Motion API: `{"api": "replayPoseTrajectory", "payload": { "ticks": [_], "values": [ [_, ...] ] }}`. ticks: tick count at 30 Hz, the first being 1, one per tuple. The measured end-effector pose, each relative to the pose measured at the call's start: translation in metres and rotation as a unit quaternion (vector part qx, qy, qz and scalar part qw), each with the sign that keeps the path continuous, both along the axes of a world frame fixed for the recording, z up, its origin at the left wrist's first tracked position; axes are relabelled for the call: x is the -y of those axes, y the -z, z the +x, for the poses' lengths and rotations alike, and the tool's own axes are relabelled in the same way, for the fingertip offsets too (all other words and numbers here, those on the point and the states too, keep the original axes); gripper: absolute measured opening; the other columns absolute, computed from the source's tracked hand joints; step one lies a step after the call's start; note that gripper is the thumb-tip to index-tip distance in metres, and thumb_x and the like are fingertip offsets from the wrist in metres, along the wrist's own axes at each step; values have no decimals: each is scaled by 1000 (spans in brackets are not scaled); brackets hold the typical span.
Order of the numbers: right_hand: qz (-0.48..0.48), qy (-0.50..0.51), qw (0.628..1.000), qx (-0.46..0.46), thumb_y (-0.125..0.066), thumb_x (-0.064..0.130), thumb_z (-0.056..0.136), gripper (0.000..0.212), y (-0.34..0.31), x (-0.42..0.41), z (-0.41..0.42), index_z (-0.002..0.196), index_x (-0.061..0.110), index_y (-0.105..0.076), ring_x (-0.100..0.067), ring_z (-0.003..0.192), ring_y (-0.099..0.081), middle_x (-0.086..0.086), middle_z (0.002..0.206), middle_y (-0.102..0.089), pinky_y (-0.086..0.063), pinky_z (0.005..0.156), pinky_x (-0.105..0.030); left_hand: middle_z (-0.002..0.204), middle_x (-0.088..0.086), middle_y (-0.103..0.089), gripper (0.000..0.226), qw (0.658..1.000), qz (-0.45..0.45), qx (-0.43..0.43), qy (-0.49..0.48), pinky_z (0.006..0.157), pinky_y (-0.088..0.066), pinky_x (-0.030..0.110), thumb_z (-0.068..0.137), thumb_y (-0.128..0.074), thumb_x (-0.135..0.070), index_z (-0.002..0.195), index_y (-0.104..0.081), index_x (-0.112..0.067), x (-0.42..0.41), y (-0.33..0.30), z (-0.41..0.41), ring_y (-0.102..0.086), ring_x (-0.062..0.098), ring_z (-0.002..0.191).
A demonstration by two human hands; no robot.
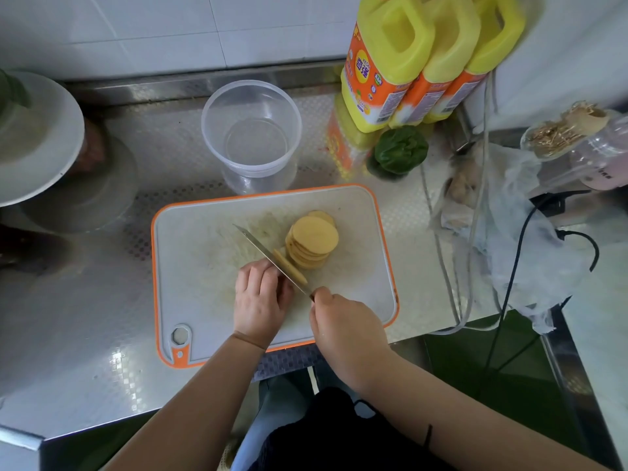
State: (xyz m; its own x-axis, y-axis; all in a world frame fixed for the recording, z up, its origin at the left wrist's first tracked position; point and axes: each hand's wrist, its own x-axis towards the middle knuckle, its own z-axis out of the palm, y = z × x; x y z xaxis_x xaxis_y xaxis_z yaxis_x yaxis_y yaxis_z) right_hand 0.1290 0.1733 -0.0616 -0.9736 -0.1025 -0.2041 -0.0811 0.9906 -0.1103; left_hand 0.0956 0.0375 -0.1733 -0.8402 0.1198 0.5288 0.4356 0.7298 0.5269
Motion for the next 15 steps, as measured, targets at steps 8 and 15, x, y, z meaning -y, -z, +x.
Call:
{"api": "replayPoseTrajectory", "payload": {
  "ticks": [8,15],
  "values": [
    [-2,22,999,32,-91,15,46,40,0,0,-2,59,17,-53,-11,26,-42,7,38,-43,-15,37,-19,110,4,-49,16,1000,0,17,9,89,-39,33,89,-57,-13,103,-50,-11,0,2,-3,-50,27,96],
    [-35,22,997,62,-90,12,46,40,3,6,-7,60,14,-53,-14,31,-50,4,41,-47,-18,39,-18,107,7,-48,12,1000,1,5,-1,84,-39,35,89,-55,-12,100,-49,-9,0,7,-2,-47,29,91]
  ]
}}
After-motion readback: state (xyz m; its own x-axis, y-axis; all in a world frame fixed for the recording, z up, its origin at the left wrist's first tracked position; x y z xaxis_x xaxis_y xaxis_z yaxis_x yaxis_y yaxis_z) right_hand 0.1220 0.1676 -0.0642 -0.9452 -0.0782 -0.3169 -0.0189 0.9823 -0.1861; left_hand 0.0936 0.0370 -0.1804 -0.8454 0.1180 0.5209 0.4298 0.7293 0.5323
